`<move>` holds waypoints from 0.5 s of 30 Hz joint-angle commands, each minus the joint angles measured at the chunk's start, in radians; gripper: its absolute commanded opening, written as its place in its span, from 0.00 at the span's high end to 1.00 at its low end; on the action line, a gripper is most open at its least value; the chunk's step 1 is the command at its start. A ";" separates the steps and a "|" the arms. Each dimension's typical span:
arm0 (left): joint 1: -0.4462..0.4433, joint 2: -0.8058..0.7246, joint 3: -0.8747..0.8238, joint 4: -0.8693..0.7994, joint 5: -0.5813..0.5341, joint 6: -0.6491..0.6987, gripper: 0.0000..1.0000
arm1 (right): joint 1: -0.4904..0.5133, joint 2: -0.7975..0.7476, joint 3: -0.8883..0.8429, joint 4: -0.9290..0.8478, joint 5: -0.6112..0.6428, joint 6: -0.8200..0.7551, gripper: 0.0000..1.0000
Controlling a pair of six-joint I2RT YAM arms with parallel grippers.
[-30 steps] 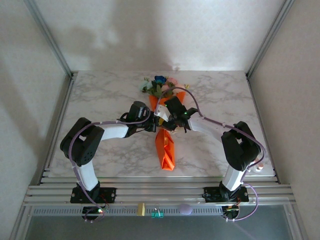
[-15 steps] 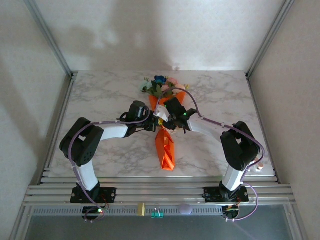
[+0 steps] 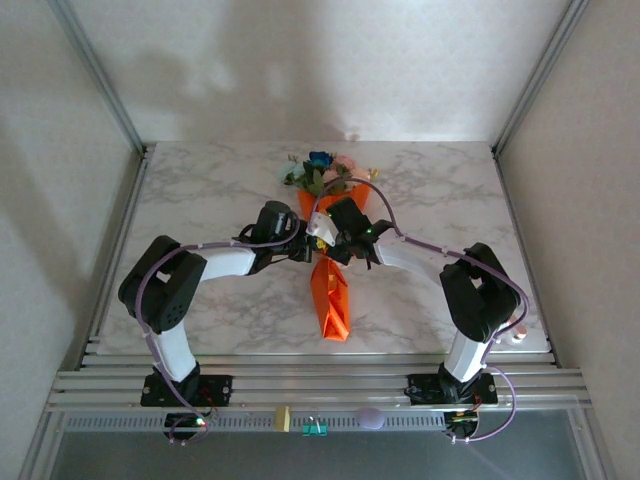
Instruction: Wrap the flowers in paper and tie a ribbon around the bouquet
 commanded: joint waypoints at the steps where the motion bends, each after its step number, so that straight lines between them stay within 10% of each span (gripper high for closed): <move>1: 0.000 -0.040 -0.004 0.050 0.023 -0.009 1.00 | 0.016 -0.029 -0.025 0.011 0.001 0.013 0.96; 11: -0.001 -0.149 -0.027 -0.114 0.003 0.031 0.32 | 0.016 -0.132 -0.136 0.103 -0.068 0.015 1.00; 15: -0.001 -0.189 -0.027 -0.188 0.002 0.064 0.21 | 0.016 -0.148 -0.160 0.118 -0.091 0.018 1.00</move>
